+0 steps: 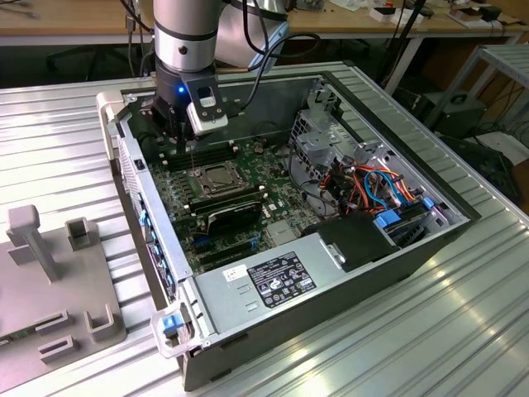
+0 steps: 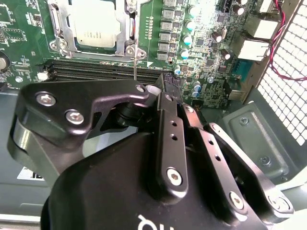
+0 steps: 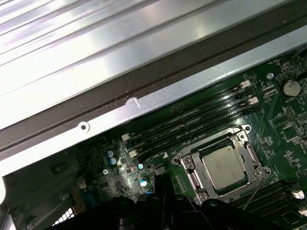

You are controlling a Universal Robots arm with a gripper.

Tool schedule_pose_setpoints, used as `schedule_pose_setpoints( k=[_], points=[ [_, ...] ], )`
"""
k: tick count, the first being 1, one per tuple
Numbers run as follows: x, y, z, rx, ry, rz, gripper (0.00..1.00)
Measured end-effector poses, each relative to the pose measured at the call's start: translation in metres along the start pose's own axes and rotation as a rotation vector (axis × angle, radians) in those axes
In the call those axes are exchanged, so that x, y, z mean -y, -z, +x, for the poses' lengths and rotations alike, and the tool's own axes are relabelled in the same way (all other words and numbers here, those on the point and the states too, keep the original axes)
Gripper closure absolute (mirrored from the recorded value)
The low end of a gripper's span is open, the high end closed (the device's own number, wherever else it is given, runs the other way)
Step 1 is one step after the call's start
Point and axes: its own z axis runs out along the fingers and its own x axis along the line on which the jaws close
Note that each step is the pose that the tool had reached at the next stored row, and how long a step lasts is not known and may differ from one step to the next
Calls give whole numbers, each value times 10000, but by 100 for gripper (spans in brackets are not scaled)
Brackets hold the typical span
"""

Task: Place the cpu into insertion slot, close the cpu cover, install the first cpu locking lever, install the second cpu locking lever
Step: 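Install the first cpu locking lever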

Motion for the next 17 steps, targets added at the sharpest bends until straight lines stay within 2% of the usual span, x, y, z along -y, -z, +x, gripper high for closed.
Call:
schedule_pose_setpoints(
  k=[6,11,14,17],
  points=[
    [0,-1,-1,0,0,-1,89],
    [-15,-1,-29,-2,40,1,89],
    [-22,-4,-42,-20,307,5,89],
    [-44,-10,-66,-26,372,5,89]
  ],
)
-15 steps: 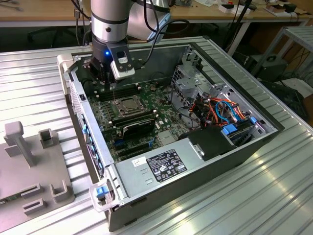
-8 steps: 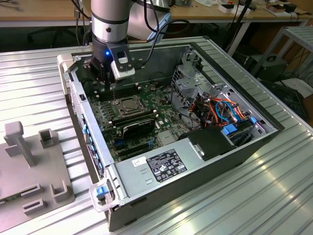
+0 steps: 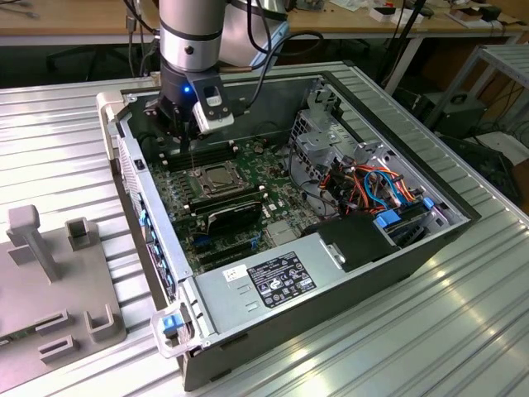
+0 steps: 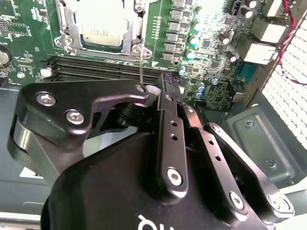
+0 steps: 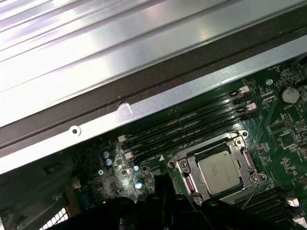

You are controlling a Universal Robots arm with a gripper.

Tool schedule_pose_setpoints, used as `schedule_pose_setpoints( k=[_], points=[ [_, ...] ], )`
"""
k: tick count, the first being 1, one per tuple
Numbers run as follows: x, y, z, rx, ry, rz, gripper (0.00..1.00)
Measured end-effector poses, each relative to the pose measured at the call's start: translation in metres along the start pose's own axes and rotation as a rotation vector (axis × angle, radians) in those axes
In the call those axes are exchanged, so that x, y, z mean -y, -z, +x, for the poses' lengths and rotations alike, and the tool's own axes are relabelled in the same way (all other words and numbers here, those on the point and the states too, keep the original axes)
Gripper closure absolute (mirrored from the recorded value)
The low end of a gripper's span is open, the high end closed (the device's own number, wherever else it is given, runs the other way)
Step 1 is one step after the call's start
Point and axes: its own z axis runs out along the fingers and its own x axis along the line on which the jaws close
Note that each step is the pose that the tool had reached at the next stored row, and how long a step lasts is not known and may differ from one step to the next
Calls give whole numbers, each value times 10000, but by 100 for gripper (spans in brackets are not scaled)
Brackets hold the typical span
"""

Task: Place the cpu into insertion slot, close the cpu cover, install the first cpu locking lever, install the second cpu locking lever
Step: 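Install the first cpu locking lever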

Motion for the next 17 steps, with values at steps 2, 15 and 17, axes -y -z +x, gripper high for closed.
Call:
schedule_pose_setpoints(
  k=[2,15,17],
  points=[
    [-7,-6,-3,-5,4,-14,89],
    [-99,-46,-121,-97,423,-162,89],
    [-99,-47,-122,-99,425,-161,89]
  ],
)
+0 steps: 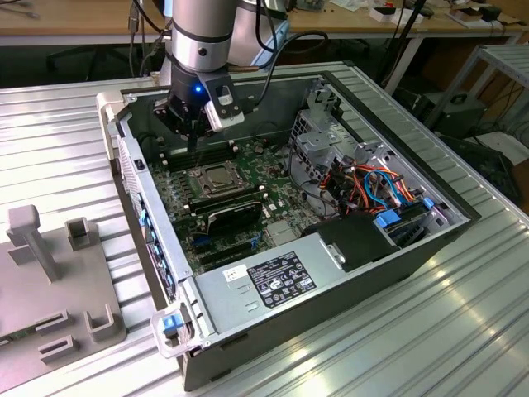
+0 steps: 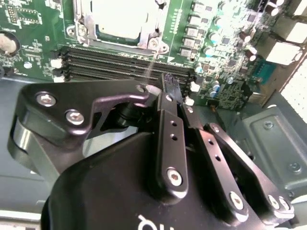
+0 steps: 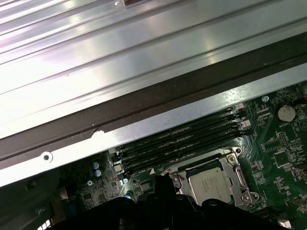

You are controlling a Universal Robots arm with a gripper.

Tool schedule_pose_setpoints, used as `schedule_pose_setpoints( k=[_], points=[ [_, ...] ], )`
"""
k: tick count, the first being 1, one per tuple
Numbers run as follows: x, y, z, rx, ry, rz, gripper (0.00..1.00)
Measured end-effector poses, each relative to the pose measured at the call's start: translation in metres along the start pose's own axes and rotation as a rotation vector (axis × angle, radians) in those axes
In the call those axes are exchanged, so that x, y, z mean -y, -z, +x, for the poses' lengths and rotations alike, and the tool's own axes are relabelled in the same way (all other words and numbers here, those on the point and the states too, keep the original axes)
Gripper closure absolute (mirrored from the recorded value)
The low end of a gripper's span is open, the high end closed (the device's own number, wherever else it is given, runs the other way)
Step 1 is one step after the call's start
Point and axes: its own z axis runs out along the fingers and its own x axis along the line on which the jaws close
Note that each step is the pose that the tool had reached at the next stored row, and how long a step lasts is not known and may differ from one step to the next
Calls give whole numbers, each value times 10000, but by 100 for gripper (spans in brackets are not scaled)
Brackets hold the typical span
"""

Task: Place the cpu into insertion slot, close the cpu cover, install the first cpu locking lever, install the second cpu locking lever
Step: 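Install the first cpu locking lever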

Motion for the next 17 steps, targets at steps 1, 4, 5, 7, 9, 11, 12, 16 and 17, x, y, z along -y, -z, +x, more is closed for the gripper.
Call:
schedule_pose_setpoints(
  k=[1,4,5,7,9,11,12,16,17],
  points=[
    [0,-1,0,0,3,0,89],
    [0,-1,0,-1,12,-1,89],
    [0,-1,0,-1,11,-1,89],
    [0,-1,0,0,12,-1,89],
    [0,-1,0,-1,12,-1,89],
    [0,-2,0,-1,13,-2,89],
    [-1,-2,0,-1,13,-1,89],
    [-2,-1,-1,-1,14,-1,89],
    [-3,-2,0,-1,13,-1,89]
  ],
)
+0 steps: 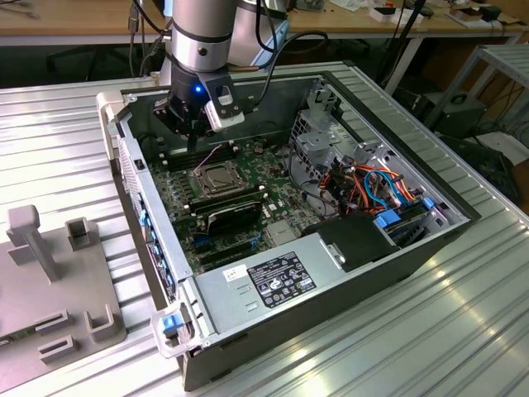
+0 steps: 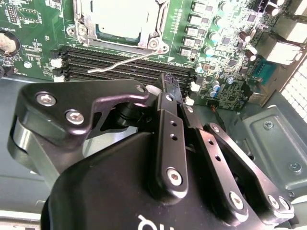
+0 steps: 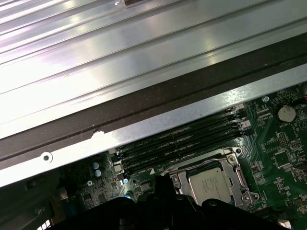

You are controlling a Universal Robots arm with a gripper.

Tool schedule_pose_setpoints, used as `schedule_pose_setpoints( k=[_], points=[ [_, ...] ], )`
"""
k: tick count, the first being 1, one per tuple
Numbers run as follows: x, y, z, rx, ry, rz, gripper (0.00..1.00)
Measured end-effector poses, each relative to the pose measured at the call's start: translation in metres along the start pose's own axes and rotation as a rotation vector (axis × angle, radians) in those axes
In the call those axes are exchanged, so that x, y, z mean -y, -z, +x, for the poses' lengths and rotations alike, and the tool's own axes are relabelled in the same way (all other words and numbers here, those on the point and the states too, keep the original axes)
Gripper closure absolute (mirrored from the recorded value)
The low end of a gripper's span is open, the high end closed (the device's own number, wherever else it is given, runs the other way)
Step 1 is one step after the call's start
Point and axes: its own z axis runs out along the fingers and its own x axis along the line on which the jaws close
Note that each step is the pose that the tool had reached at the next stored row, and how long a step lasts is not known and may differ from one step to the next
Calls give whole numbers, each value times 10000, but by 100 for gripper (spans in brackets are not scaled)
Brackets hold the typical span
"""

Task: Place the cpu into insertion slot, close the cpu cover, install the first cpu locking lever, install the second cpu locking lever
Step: 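Install the first cpu locking lever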

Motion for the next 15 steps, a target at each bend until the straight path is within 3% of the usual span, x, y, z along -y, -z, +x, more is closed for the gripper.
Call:
schedule_pose_setpoints(
  k=[5,8,12,15],
  points=[
    [1,-19,0,-17,203,5,89],
    [2,-51,-3,-75,874,23,89],
    [-29,-122,-98,-91,1057,32,89],
    [-27,-163,-103,-154,1787,51,89]
  ],
)
